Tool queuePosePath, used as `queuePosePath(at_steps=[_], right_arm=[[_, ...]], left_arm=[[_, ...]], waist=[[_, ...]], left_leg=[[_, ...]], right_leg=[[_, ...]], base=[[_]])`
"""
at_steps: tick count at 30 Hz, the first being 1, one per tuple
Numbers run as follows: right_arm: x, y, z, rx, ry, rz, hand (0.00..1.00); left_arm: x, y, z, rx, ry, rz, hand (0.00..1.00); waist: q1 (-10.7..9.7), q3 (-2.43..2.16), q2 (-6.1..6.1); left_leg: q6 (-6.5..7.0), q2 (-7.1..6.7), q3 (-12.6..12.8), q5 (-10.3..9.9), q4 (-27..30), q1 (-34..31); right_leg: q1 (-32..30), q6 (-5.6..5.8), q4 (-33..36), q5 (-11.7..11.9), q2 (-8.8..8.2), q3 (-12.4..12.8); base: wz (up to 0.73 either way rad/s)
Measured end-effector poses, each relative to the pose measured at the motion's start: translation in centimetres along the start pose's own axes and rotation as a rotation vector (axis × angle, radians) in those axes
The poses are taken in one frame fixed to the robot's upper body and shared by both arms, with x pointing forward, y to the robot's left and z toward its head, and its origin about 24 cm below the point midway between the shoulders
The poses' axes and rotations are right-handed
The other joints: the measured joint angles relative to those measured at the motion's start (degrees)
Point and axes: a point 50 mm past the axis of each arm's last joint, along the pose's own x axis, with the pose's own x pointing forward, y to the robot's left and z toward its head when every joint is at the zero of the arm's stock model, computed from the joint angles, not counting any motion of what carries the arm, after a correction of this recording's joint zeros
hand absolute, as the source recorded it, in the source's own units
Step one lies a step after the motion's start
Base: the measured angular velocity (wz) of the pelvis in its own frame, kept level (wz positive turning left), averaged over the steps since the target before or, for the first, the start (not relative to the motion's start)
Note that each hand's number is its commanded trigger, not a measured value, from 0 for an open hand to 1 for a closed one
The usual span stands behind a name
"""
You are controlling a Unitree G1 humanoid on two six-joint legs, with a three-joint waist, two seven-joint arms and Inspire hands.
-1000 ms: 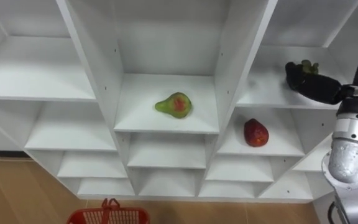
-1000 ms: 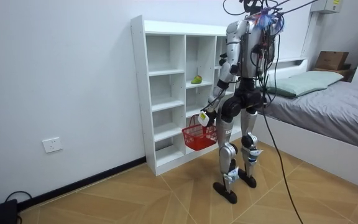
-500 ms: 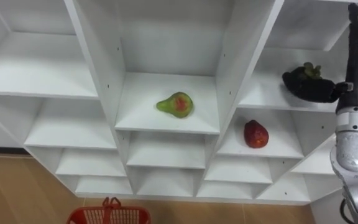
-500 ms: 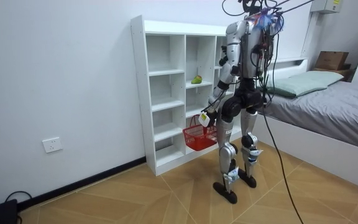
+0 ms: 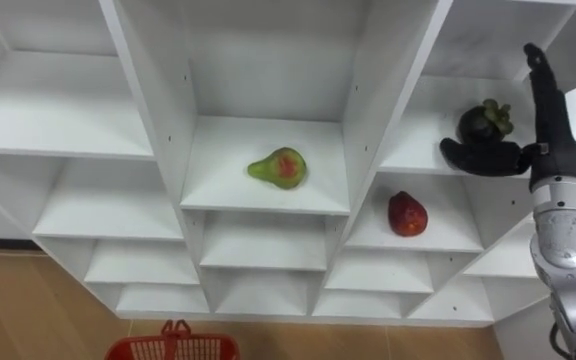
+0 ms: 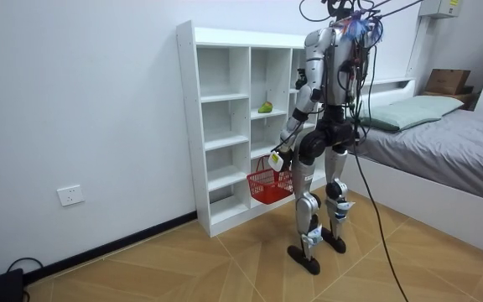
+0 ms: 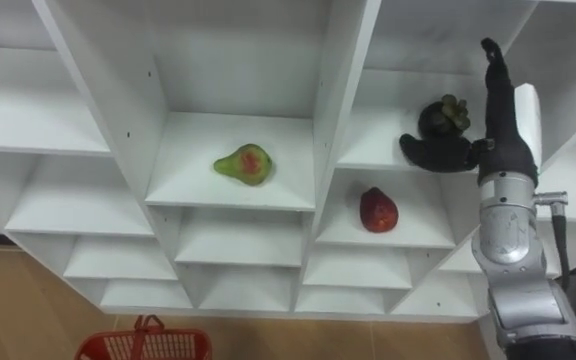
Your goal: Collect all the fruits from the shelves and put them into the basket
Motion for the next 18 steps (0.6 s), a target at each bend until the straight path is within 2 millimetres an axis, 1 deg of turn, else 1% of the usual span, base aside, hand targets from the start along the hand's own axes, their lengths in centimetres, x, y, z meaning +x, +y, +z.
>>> queuePosePath(at_steps=[5,9,12,18], right_arm=[[0.5,0.1,-0.7,0.012,0.05,0.01,0.0],[0.5,0.2,-0.8,0.012,0.054,0.035,0.0],[0.4,0.3,-1.2,0.013,0.072,0.041,0.0],[0.4,0.5,-1.3,0.014,0.083,0.093,0.0]], left_arm=[[0.0,0.1,0.0,-0.001,0.001,0.003,1.0],[0.0,0.2,0.0,-0.015,-0.003,0.012,1.0],[0.0,0.3,0.0,-0.014,-0.003,0.014,1.0],[0.0,0.3,0.0,-0.015,-0.001,0.014,1.0]], waist=[[0.0,-0.03,-0.3],[0.0,0.2,-0.74],[0.0,0.11,-0.92],[0.0,0.05,-0.8]], left_leg=[[0.0,0.01,0.0,0.0,0.1,0.2],[0.0,0.04,0.0,0.0,0.4,0.1],[0.0,0.04,-0.1,0.0,0.7,-0.2],[0.0,0.03,-0.1,0.0,1.0,-0.4]], right_leg=[[0.1,-0.11,0.1,0.1,-0.03,-0.2],[0.1,-0.19,0.1,0.1,-0.04,-0.4],[0.2,-0.22,0.1,0.2,-0.12,-0.7],[0.2,-0.24,0.2,0.2,-0.19,-0.8]], base=[[0.0],[0.0],[0.0],[0.0]])
